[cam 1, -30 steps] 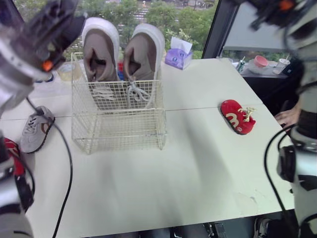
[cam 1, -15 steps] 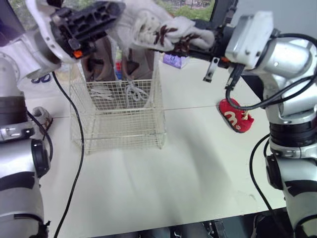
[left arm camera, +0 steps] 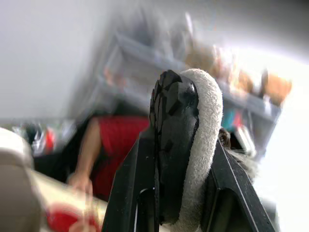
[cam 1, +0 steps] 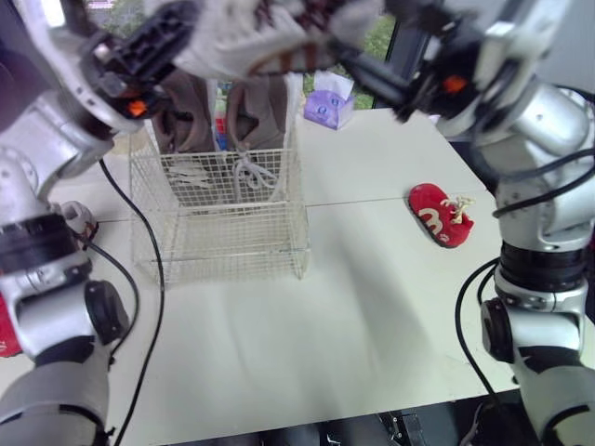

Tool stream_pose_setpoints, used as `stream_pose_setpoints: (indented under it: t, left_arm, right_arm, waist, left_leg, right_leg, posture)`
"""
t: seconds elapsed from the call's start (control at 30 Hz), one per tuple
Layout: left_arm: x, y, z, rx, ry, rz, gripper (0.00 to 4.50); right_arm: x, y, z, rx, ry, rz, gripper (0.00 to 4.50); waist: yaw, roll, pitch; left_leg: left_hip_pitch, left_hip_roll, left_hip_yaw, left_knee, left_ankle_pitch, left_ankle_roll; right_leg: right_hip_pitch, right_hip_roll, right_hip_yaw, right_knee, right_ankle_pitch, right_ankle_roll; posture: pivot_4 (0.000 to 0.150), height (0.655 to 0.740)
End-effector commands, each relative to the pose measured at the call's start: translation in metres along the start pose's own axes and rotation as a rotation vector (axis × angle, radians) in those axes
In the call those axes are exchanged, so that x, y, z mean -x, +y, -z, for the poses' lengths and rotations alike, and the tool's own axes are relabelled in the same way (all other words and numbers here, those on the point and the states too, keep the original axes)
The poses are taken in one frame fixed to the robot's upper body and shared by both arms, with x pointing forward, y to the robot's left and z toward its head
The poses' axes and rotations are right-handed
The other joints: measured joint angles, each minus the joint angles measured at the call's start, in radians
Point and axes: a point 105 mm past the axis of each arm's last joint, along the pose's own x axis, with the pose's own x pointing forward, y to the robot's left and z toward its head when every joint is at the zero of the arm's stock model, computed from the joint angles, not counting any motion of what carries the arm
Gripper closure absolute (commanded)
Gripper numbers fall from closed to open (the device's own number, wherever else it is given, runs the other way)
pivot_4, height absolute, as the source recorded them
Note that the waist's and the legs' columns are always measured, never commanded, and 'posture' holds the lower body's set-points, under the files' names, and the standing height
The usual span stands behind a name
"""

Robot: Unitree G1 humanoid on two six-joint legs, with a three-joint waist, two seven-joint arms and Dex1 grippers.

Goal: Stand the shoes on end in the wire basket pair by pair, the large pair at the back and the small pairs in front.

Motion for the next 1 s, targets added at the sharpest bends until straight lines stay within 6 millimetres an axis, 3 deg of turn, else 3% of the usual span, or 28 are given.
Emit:
stream_pose_setpoints:
  t: [0.03, 0.17, 0.27, 0.5, 0.63, 0.87, 0.97, 1.0]
  left_arm:
    - [0.000, -0.021, 0.000, 0.058, -0.236, 0.045, 4.14]
    - [-0.009, -0.022, 0.027, 0.164, -0.316, 0.052, 4.14]
    - [-0.014, -0.018, 0.045, 0.226, -0.312, 0.055, 4.14]
    - [-0.013, -0.012, 0.062, 0.254, -0.265, 0.027, 4.14]
    - [-0.013, 0.003, 0.079, 0.245, -0.204, -0.057, 4.14]
    - [-0.014, 0.008, 0.091, 0.225, -0.162, -0.084, 4.14]
    - [-0.013, 0.008, 0.093, 0.203, -0.144, -0.093, 4.14]
    - [-0.012, 0.008, 0.093, 0.199, -0.140, -0.096, 4.14]
  right_arm:
    - [0.013, -0.008, 0.003, -0.451, -0.174, 0.192, 0.05]
    - [-0.001, 0.021, 0.013, -0.852, -0.275, 0.172, 0.05]
    - [-0.019, 0.051, 0.013, -0.965, -0.272, 0.074, 0.05]
    - [-0.031, 0.064, 0.005, -0.980, -0.292, 0.035, 0.05]
    - [-0.035, 0.072, -0.008, -0.988, -0.327, 0.000, 0.05]
    - [-0.036, 0.067, -0.006, -0.993, -0.328, 0.016, 0.05]
    - [-0.037, 0.067, -0.005, -0.993, -0.320, 0.022, 0.93]
    - [-0.037, 0.067, -0.004, -0.993, -0.318, 0.022, 1.43]
  waist:
    - [0.001, -0.001, 0.000]
    - [0.000, 0.000, 0.001]
    - [-0.002, 0.000, 0.001]
    - [-0.001, 0.000, 0.001]
    - [-0.001, 0.000, 0.001]
    - [-0.002, 0.000, 0.001]
    - [-0.002, 0.000, 0.001]
    - [-0.002, 0.000, 0.001]
  left_leg:
    - [0.002, 0.000, 0.000, 0.000, 0.000, 0.000]
    - [0.001, -0.001, 0.001, 0.000, 0.000, 0.001]
    - [0.001, -0.001, 0.002, 0.000, -0.003, 0.005]
    - [0.001, -0.002, 0.003, 0.000, -0.004, 0.007]
    - [0.001, -0.002, 0.003, 0.000, -0.004, 0.008]
    - [0.001, -0.001, 0.003, 0.000, -0.004, 0.008]
    - [0.001, -0.001, 0.002, 0.000, -0.004, 0.008]
    - [0.001, -0.001, 0.002, 0.000, -0.004, 0.008]
  right_leg:
    - [0.002, -0.002, 0.000, 0.000, 0.000, 0.000]
    - [0.000, -0.001, -0.001, 0.000, 0.002, -0.002]
    - [0.000, 0.002, 0.000, 0.000, 0.002, -0.002]
    - [0.000, 0.005, 0.000, -0.001, 0.001, -0.002]
    - [0.000, 0.005, 0.000, -0.001, 0.001, -0.002]
    - [0.000, 0.005, 0.000, -0.002, 0.001, -0.002]
    - [0.000, 0.005, 0.000, -0.002, 0.001, -0.002]
    - [0.000, 0.005, 0.000, -0.002, 0.001, -0.002]
  posture:
    - [0.150, 0.7400]
    - [0.150, 0.7400]
    - [0.150, 0.7400]
    - [0.150, 0.7400]
    - [0.150, 0.7400]
    - [0.150, 0.7400]
    - [0.150, 0.7400]
    - [0.150, 0.7400]
